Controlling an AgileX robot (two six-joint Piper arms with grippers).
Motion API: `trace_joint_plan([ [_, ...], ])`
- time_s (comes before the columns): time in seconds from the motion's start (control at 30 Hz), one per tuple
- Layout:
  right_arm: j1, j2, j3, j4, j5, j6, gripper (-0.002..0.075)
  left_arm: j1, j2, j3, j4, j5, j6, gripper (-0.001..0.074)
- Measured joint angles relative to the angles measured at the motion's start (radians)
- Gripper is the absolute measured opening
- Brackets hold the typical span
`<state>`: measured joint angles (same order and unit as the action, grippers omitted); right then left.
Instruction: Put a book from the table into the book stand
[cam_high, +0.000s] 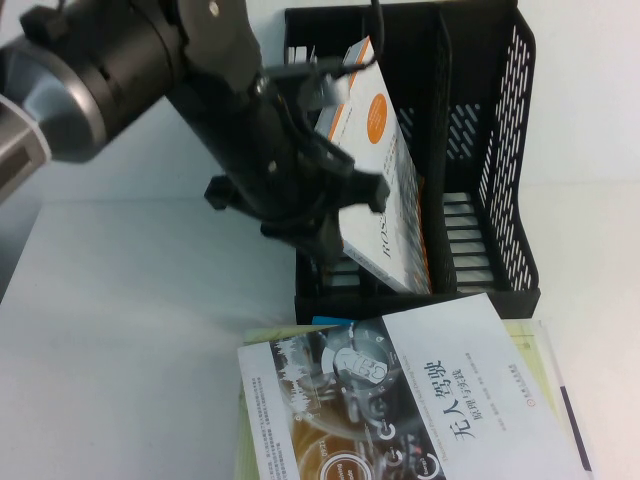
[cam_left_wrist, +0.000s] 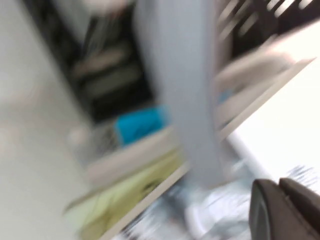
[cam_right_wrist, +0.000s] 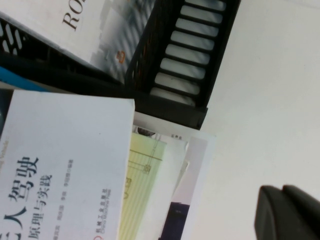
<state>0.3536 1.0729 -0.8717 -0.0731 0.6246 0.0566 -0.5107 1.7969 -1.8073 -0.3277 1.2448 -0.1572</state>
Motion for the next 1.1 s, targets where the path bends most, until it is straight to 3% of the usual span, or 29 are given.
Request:
trace_joint_plan([
  [0.3,0.0,0.0,0.0,-0.004,0.005,0.0,-0.0003,-0.069,-0.048,0.183,0.142,-0.021,-0.041,-0.0001],
  [0.73,0.0,0.0,0.0,-0.006,0.005,0.0,-0.0003,-0.067,0.012,0.201,0.242,-0.427,-0.056,-0.0001],
  [0.93,0.0,0.0,0.0,-0.006,0.005,0.0,-0.0003,-0.067,0.016,0.092,0.345,-0.477,-0.107,-0.0002],
  [1.1,0.0,0.0,0.0,-0.006,0.005,0.0,-0.0003,-0.067,0.016,-0.015,0.508,-0.416,-0.213,-0.0002],
])
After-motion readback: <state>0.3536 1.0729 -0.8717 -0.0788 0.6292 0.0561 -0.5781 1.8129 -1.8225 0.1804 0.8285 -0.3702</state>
